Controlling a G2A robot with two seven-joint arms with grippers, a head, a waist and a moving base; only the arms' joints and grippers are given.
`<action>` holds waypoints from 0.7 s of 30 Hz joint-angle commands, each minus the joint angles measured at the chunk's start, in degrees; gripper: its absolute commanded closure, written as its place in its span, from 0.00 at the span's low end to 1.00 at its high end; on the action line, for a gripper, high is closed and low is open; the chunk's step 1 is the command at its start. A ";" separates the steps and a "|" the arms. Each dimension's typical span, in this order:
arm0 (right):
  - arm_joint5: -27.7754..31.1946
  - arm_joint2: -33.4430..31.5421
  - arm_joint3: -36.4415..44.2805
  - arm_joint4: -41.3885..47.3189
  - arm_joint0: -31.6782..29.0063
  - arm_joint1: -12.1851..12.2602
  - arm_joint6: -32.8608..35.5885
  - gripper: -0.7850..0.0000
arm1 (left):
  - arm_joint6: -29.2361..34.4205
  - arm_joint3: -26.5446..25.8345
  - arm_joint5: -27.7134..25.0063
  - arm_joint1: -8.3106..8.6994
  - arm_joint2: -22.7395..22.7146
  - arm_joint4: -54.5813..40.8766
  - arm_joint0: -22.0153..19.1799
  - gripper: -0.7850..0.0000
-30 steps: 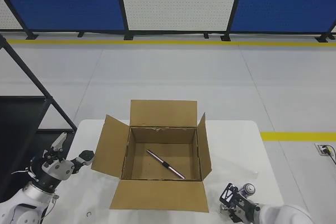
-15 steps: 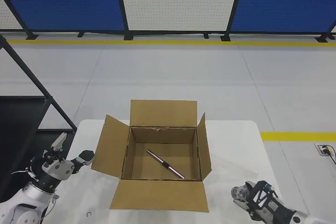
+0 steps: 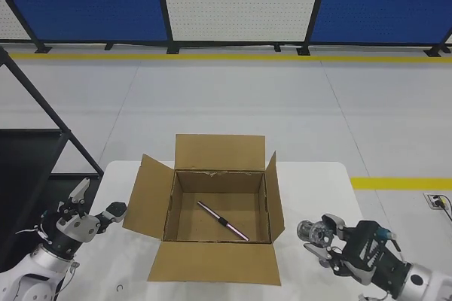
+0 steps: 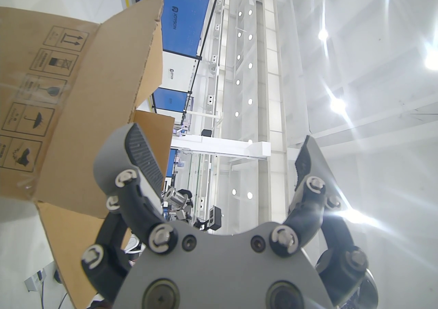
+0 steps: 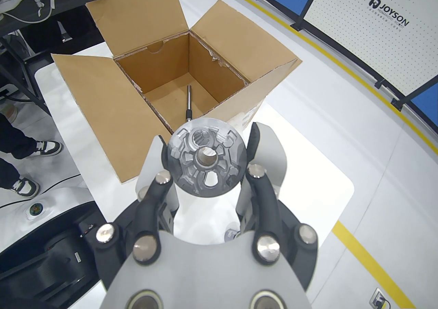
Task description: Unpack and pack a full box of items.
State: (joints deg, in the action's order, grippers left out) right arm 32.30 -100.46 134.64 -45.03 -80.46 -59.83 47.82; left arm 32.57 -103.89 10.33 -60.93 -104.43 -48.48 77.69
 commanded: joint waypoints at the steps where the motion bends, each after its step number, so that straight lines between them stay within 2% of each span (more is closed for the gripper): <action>1: -0.01 0.01 0.00 0.00 0.01 0.00 -0.01 1.00 | 0.00 0.00 0.00 0.00 0.00 0.00 0.00 0.00; 9: -0.07 0.10 0.00 0.05 0.01 -0.01 -0.32 1.00 | 0.00 0.00 0.00 0.00 0.00 0.00 0.00 0.00; 12: -0.75 2.55 0.00 0.39 1.13 0.01 -2.11 1.00 | -0.13 -0.07 -0.05 -0.01 0.03 0.05 0.05 0.00; 16: -3.62 9.38 0.00 0.45 8.32 0.05 -0.33 1.00 | -0.99 -1.27 -0.12 -0.02 0.37 1.25 0.89 0.00; 21: -11.74 21.20 -2.74 -1.81 21.39 -0.58 4.88 1.00 | -0.92 -1.16 -0.94 -0.10 -0.72 0.27 2.87 0.00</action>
State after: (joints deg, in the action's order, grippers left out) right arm 22.83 -82.78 133.09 -45.69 -63.10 -60.20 51.30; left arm 31.56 -105.01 9.66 -61.01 -104.84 -47.95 79.98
